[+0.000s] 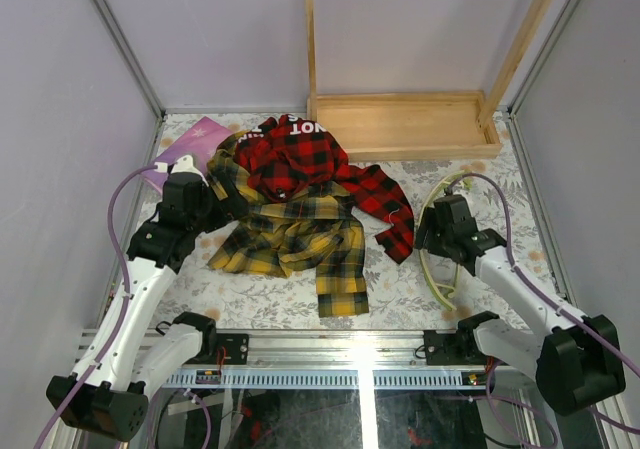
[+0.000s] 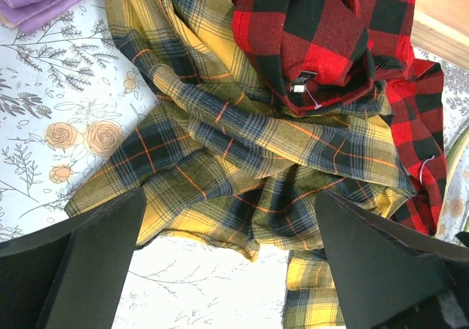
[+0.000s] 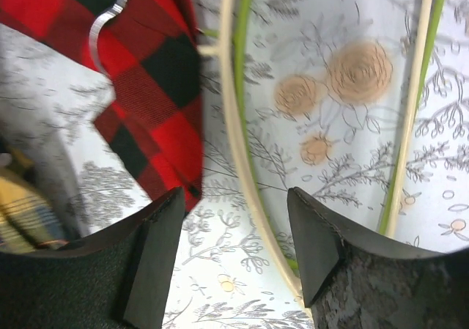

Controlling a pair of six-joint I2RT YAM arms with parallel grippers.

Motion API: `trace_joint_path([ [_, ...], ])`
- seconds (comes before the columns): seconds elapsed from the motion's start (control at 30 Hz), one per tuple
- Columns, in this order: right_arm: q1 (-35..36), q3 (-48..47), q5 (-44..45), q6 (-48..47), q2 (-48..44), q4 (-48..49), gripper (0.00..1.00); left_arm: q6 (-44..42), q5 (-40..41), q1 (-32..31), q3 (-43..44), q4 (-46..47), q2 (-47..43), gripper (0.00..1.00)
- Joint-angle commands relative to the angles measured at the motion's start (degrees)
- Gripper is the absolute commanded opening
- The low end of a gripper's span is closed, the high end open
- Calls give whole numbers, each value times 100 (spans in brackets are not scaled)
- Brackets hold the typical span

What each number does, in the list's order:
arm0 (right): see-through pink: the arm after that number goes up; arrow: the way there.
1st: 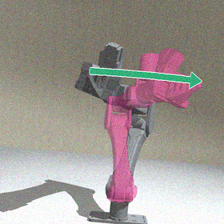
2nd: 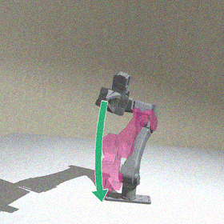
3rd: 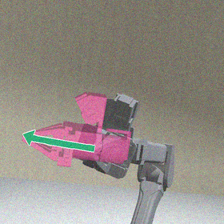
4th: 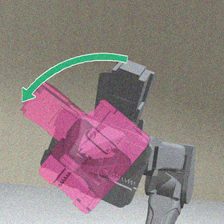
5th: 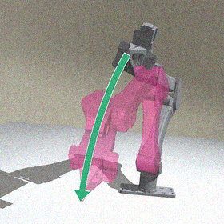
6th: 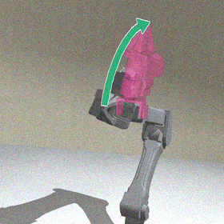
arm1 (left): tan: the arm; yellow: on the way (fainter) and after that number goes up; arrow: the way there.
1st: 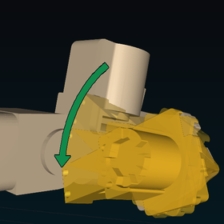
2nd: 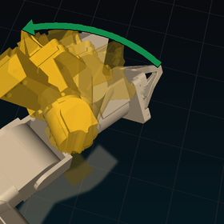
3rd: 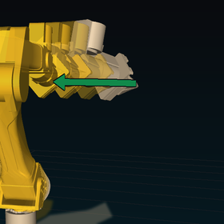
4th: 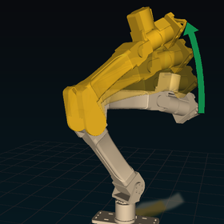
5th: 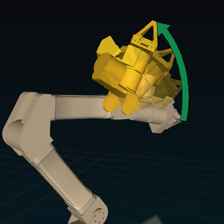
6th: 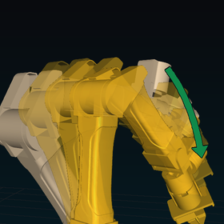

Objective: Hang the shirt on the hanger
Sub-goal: Move the hanger to the center of the board, then adjust the shirt at the center of the board.

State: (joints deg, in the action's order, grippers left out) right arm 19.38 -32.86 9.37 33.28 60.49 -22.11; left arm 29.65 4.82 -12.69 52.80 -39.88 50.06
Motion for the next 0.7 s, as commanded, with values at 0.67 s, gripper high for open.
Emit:
trace_joint_path([
  [0.67,-22,-557,-1030,-386,1553,920,55,-204,-231,45,-148,103,-142,99],
])
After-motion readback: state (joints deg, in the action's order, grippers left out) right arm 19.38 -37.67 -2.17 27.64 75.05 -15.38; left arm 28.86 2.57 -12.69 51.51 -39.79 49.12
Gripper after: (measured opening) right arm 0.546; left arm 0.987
